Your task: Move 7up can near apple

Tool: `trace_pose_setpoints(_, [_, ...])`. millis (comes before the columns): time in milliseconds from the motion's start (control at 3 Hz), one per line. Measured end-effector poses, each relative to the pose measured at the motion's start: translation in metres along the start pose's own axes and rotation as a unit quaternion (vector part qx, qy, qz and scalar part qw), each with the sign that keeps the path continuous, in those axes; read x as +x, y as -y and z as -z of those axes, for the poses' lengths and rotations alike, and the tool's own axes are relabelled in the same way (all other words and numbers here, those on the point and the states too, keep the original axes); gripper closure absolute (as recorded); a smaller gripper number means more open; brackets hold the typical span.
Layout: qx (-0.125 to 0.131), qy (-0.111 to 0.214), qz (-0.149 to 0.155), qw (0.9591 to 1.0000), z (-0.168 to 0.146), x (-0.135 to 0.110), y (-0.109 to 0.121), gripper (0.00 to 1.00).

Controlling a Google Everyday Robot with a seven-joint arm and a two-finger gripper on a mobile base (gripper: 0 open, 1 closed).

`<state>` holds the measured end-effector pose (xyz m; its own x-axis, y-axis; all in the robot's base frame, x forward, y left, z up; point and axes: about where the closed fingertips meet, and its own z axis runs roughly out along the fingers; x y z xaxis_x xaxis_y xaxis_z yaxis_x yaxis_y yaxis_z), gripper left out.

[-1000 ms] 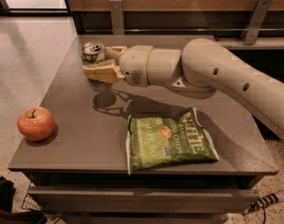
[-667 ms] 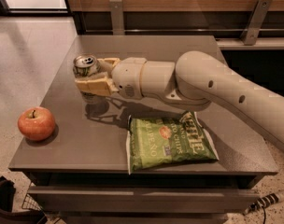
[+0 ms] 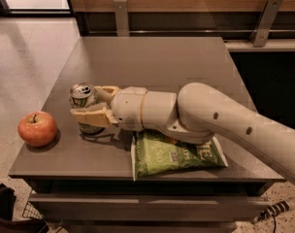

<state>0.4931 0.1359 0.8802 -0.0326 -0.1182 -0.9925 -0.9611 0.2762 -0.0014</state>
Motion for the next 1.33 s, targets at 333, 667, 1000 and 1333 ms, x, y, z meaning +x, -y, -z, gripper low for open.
trace_pose_setpoints(333, [0.0,0.006,-0.003,1.0,0.0014,0.0093,-0.0069,1.0])
trace_pose_setpoints(667, [0.0,0.006,-0.003,1.0,0.0016,0.0069,-0.0069,0.83])
trace_pose_setpoints(1000, [0.0,0.006,-0.003,1.0,0.0016,0.0064,-0.007,0.51])
trace_pose_setpoints(1333, [-0.001,0.006,-0.003,1.0,0.0011,0.0061,-0.0076,0.22])
